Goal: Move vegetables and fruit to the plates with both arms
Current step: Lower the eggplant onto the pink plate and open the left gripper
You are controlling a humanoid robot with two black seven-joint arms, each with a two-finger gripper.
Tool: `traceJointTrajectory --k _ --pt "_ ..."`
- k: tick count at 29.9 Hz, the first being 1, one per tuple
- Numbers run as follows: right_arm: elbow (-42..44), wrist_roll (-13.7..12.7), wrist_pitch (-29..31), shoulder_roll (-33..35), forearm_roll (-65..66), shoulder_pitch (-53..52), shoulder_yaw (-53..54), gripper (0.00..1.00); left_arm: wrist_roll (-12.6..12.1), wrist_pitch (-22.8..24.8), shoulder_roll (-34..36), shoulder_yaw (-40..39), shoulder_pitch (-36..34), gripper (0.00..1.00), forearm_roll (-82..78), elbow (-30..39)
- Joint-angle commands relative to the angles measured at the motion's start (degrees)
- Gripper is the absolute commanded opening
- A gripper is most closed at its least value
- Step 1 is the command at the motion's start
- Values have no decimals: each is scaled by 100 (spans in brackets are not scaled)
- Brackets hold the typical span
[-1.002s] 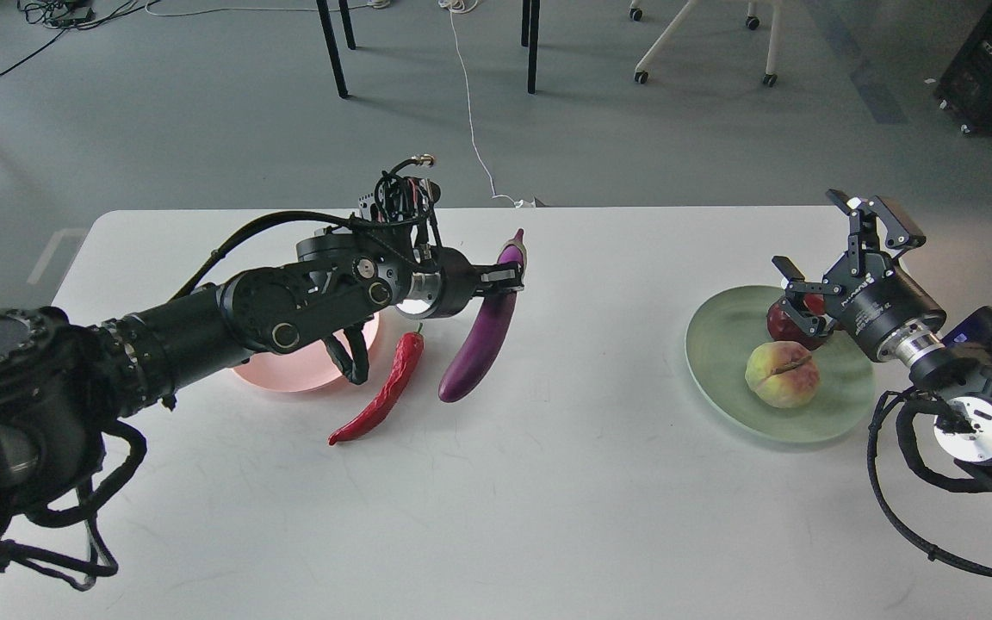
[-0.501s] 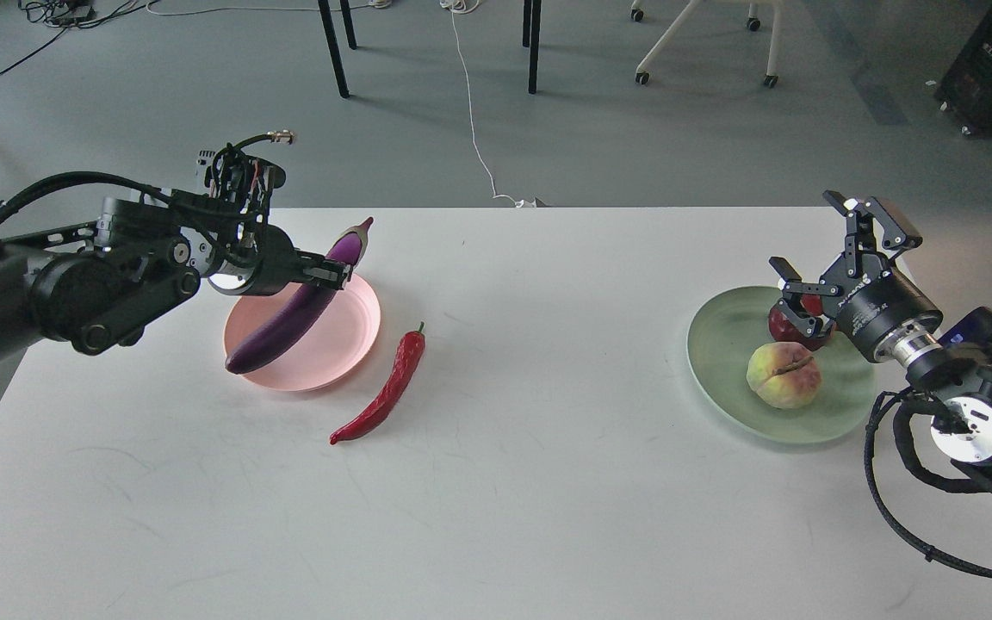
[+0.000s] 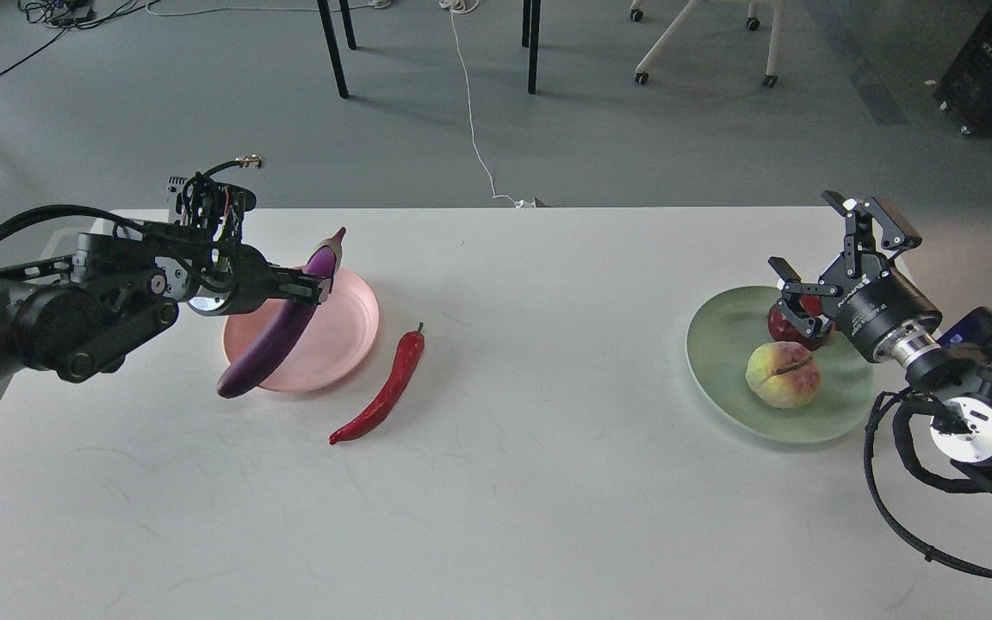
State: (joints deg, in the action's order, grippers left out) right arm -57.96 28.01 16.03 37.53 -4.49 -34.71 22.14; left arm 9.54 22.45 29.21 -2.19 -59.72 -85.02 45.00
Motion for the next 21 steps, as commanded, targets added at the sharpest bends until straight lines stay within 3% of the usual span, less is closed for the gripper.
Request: traceJointTrajectory --k 1,6,11,15,21 --pt "-5 -1 -4 -9 1 0 1 98 48 23 32 9 -40 80 -6 0" --pt "-14 -1 5 -1 1 0 1 98 162 49 269 -35 -101 82 -14 228" --pt "-5 -1 5 -18 1 0 1 98 171 49 532 -114 -321 83 21 1527" --pt "3 -1 5 -44 1 -9 1 98 74 14 604 -106 -312 83 21 2381" --pt "-5 -1 5 -18 1 -9 1 98 -233 -3 183 -71 -242 83 -14 2620"
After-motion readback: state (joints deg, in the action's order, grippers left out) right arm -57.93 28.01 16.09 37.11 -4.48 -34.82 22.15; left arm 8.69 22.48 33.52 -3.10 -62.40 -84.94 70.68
